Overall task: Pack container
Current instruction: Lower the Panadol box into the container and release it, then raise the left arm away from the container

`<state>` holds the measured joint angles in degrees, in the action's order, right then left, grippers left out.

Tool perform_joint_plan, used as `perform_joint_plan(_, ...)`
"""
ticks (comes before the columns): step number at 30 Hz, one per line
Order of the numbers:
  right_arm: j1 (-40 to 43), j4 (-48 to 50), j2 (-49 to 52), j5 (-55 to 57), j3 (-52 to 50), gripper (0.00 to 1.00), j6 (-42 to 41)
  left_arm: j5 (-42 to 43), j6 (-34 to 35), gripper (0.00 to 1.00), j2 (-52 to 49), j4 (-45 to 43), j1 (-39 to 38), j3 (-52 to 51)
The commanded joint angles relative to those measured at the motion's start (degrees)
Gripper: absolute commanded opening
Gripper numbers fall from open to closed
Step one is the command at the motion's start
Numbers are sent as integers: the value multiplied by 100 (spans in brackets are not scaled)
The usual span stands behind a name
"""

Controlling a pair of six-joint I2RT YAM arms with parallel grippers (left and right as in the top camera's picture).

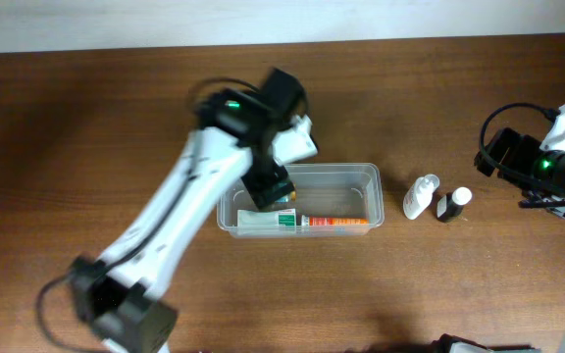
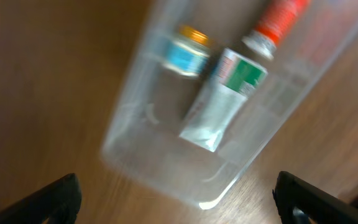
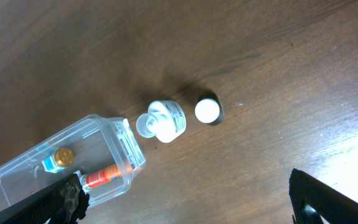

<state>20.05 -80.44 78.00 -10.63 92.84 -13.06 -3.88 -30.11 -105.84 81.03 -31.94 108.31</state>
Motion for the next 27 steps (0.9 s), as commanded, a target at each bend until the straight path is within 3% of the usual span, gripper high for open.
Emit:
perform_joint_plan(1,28,7,-37,-72,83,98,13,-46,1408,100,955,-33,597,389)
perform_joint_plan(8,26,343,-37,-173,83,98,-13,-44,2588,100,1987,55,2155,393)
perform_joint_plan(13,26,428,-37,-616,83,98,-13,-44,2688,100,2260,407,2983,393)
perform_joint_plan(19,-72,833,-17,-1491,83,99,83,-46,2684,100,2271,857,3403,391)
perform_joint_plan(22,-507,807,87,-1080,83,99,229,-44,2686,100,2271,866,3410,391)
perform_joint_plan(27,-1733,708,590,695,83,96,157,-44,2686,100,2271,846,3410,391)
